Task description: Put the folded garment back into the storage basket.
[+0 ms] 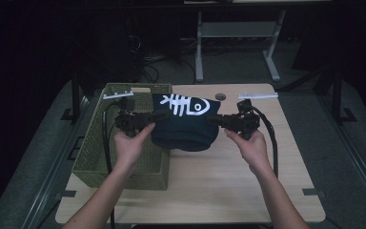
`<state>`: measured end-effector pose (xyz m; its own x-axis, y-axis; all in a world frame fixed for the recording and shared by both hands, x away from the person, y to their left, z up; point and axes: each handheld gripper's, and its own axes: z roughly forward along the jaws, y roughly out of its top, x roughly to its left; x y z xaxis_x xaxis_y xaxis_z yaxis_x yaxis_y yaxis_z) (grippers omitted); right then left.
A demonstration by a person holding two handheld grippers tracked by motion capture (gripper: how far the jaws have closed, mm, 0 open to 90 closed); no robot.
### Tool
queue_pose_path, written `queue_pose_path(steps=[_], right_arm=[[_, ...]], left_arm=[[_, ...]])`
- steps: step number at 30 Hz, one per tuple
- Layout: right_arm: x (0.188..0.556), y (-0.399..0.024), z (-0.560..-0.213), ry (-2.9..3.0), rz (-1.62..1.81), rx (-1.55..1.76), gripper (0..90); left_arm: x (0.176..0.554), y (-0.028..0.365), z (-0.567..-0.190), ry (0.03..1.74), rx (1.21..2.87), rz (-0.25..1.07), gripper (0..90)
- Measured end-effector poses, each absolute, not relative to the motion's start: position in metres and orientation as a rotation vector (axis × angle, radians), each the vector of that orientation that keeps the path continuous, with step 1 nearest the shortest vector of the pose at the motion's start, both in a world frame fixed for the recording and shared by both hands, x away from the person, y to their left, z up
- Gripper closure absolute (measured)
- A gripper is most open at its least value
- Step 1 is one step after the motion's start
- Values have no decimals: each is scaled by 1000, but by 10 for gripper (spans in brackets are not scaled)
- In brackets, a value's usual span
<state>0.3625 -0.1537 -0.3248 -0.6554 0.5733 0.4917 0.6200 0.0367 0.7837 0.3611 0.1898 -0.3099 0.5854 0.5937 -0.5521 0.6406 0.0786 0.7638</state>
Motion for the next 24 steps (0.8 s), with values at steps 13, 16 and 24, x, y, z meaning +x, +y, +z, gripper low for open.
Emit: queue_pose_path(steps=[13,16,24], right_arm=[[370,-132,-324,-2249,-1707,-1243,737],[371,-127,-324,-2245,-1698,-1245,737],[376,-114,-321,-2262,-1694,-1220,736]], left_arm=[[359,210,-307,1091,1577,-22,729],[359,214,-306,1094,1576,-15,729],[358,226,-304,1105,1558,4,728]])
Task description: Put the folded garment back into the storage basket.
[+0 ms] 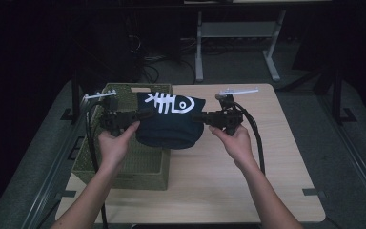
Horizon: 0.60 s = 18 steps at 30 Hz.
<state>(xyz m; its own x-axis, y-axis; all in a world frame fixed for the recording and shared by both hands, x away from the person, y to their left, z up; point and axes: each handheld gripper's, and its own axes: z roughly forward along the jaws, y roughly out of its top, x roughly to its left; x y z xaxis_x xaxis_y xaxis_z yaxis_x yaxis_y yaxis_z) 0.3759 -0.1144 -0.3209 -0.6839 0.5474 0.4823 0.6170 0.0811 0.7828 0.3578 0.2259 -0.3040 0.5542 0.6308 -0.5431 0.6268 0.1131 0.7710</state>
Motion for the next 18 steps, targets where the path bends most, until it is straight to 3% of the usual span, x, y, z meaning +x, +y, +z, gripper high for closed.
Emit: queue_pose_path(steps=[18], right_arm=[[385,-81,-325,-2258,-1669,-1185,736]], left_arm=[[354,258,-308,1152,1512,20,726]])
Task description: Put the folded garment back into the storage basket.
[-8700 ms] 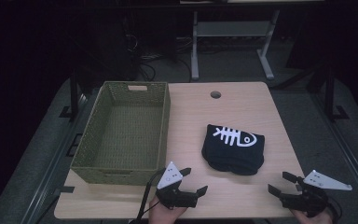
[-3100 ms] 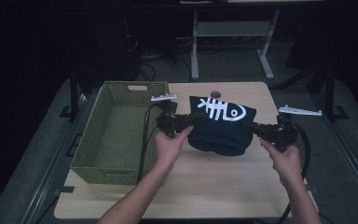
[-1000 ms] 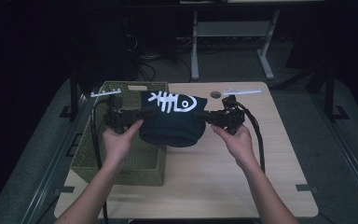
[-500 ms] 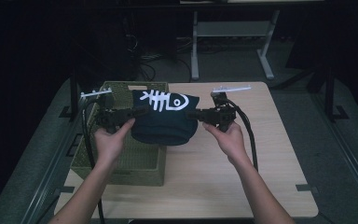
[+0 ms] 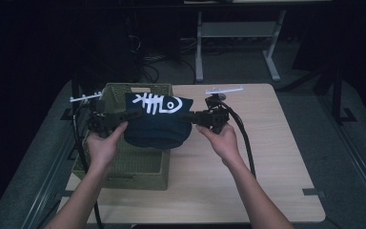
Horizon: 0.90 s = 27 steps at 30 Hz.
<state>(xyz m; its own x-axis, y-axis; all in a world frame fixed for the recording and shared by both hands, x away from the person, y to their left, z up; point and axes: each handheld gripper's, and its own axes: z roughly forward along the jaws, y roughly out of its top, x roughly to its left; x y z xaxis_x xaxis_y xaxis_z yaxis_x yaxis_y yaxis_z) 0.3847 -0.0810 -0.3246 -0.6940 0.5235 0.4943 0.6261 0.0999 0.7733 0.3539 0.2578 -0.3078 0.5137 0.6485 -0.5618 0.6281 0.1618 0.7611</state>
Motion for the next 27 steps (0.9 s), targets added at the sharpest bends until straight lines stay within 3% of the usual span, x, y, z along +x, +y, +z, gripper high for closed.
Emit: queue_pose_path(steps=[27], right_arm=[[397,-32,-330,-2273,-1627,-1139,735]], left_arm=[[351,303,-315,1216,1459,51,720]])
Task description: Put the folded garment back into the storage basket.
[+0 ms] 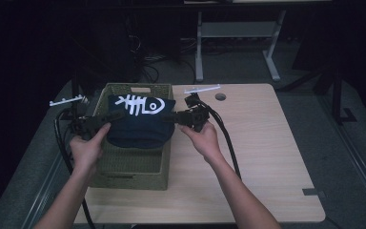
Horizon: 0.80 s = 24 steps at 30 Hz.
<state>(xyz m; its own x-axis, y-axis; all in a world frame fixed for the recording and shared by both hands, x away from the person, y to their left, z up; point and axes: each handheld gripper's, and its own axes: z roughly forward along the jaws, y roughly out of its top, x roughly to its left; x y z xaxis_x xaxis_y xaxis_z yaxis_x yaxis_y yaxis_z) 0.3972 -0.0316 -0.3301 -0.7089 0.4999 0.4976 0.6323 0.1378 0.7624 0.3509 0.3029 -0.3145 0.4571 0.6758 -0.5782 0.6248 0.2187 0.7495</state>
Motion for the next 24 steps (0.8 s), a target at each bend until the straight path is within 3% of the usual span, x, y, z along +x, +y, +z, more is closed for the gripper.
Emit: queue_pose_path(steps=[24], right_arm=[[410,18,-350,-2270,-1573,-1127,735]], left_arm=[[356,347,-334,1317,1453,47,717]])
